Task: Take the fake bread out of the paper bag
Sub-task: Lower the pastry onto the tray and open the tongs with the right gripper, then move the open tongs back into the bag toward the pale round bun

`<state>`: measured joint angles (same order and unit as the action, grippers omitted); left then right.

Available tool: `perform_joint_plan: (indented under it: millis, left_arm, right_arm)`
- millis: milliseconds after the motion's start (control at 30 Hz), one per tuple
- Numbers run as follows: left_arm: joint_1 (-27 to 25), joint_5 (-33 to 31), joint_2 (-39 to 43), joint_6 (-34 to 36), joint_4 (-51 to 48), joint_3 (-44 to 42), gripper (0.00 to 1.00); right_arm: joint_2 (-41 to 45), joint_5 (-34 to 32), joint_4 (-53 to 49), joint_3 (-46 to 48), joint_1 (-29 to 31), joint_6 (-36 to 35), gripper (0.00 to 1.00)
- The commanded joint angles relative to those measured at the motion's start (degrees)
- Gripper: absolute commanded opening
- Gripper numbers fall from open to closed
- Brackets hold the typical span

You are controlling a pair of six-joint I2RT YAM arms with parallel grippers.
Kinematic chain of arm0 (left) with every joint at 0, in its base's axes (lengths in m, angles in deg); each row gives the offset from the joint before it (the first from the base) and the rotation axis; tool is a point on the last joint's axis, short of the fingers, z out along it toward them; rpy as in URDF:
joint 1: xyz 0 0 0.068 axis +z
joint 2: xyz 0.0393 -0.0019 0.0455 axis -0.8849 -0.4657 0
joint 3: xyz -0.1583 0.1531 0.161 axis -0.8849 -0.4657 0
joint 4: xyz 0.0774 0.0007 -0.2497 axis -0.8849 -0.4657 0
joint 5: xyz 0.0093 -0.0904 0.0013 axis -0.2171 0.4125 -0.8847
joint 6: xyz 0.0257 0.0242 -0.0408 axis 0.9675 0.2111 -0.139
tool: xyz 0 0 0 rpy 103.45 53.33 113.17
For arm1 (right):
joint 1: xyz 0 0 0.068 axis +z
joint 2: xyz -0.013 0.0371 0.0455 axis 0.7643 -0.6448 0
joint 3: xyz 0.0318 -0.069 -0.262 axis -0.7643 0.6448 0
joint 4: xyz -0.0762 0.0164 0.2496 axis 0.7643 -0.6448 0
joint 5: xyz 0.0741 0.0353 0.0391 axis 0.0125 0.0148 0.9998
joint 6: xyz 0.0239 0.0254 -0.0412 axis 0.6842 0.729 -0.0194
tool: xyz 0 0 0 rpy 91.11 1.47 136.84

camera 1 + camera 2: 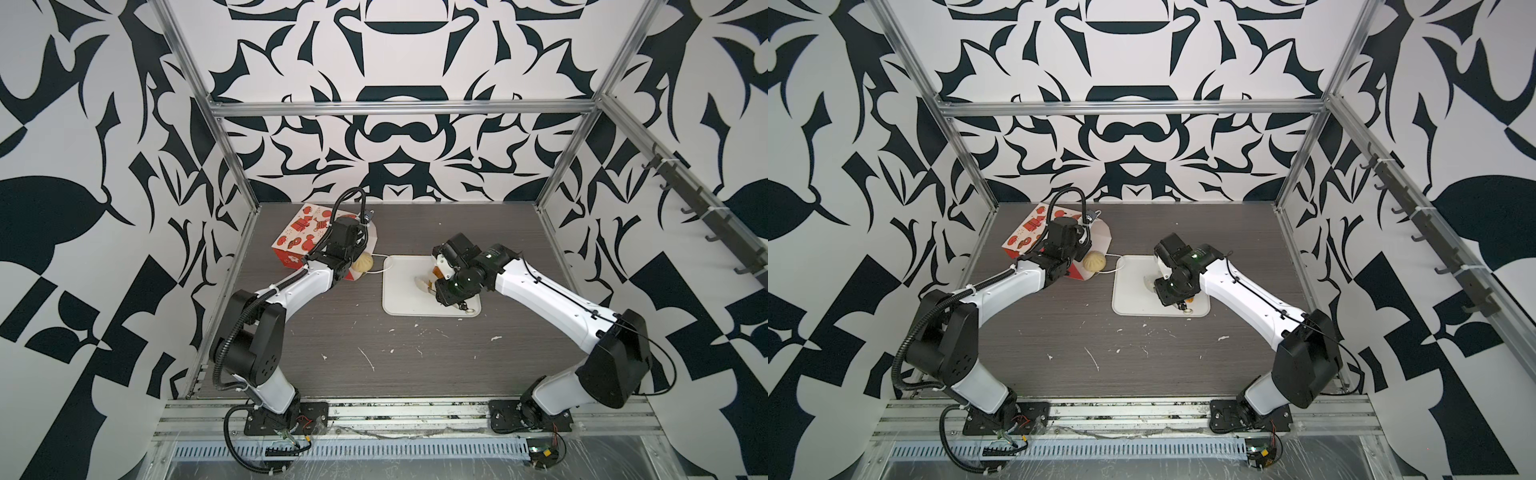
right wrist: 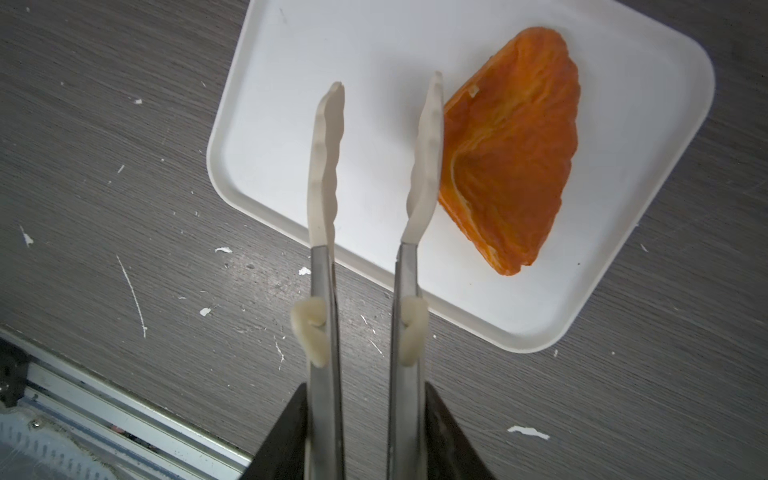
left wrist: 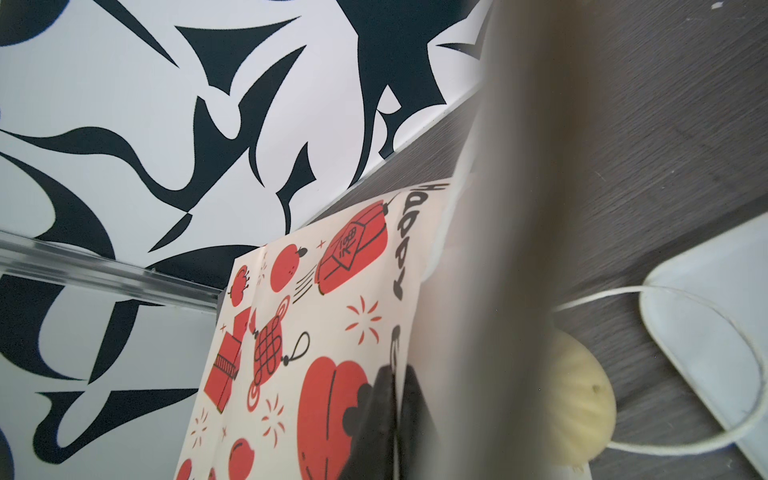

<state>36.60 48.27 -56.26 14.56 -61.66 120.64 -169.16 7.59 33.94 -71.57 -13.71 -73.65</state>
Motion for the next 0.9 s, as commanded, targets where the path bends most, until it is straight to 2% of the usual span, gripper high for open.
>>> perform_joint_plan:
  millis: [0, 300, 567, 867]
  left_arm:
    - [0.41, 0.43, 0.08, -0.69, 1.32, -0.11, 0.07]
    - [0.41, 0.73, 0.33, -0.74, 1.14, -0.29, 0.07]
    - [0.42, 0.96, 0.42, -0.65, 0.79, -0.04, 0.07]
    - [0.42, 1.2, 0.36, -0.87, 0.62, 0.21, 0.07]
  right_arm:
    - [0.42, 2.5, 5.08, -0.05, 0.07, 0.43, 0.39]
    - [1.66, 10.04, 14.86, -1.41, 0.08, 1.58, 0.4]
    - [-6.2, 14.62, 24.65, -5.42, 0.2, 2.11, 0.43]
    - [-15.16, 17.67, 27.15, -12.12, 0.79, 1.47, 0.49]
